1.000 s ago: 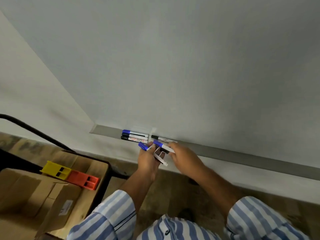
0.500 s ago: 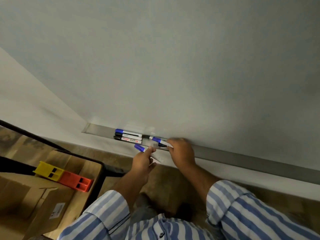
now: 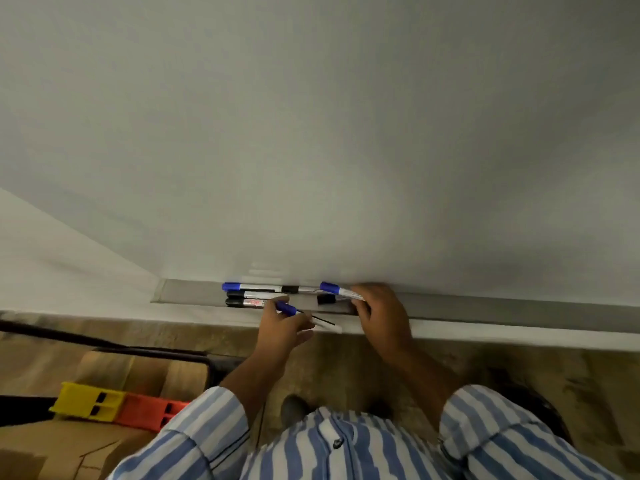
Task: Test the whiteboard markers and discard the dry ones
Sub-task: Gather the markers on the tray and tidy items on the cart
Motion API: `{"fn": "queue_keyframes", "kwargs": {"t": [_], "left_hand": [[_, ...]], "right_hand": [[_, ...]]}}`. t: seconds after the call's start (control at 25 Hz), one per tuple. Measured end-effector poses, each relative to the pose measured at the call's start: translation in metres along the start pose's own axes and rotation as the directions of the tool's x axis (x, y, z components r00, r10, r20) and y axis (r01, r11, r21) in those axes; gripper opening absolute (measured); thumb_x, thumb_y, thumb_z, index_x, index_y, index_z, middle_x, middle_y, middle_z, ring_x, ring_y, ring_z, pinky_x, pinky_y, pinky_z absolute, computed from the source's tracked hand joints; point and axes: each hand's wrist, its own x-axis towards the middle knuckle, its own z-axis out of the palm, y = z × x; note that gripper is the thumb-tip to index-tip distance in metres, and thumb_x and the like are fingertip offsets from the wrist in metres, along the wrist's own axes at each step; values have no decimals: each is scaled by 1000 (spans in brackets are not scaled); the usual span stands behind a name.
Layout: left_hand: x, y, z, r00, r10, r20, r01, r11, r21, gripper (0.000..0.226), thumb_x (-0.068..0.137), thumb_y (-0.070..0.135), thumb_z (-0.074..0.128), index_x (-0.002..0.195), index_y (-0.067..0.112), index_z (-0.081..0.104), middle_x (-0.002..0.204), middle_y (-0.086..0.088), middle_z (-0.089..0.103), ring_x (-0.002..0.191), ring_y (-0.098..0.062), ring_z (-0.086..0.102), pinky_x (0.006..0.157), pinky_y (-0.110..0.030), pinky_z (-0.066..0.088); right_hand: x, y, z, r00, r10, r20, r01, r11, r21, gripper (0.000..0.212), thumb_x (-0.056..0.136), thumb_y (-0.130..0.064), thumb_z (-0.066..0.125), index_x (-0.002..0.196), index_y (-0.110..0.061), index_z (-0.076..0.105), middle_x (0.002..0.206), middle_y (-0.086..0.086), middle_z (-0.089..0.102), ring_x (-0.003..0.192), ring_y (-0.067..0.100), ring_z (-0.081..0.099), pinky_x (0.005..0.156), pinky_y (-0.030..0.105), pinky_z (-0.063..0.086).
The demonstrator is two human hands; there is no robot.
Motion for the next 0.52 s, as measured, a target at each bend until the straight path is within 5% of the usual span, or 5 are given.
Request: {"fn": "queue_keyframes", "kwargs": {"t": [0.28, 0.52], "left_hand": [[26, 0, -1, 990, -38, 138, 42, 999, -30, 17, 105, 7, 60, 120, 10, 64, 118, -22, 72, 98, -30, 79, 75, -35, 64], [36, 1, -10, 990, 68, 124, -74, 996, 43, 14, 102, 9, 65, 116, 9, 68, 111, -17, 74, 99, -28, 77, 79, -33, 64]], "right_hand": [[-26, 24, -4, 993, 82, -88, -90, 992, -93, 27, 99, -14, 68, 124, -15, 75, 117, 4, 65, 108, 23, 60, 94, 39, 54], [-26, 42, -18, 994, 99, -49, -104, 988, -115, 30, 99, -16, 57, 122, -15, 76, 120, 4, 64, 110, 23, 60, 97, 43, 54]]}}
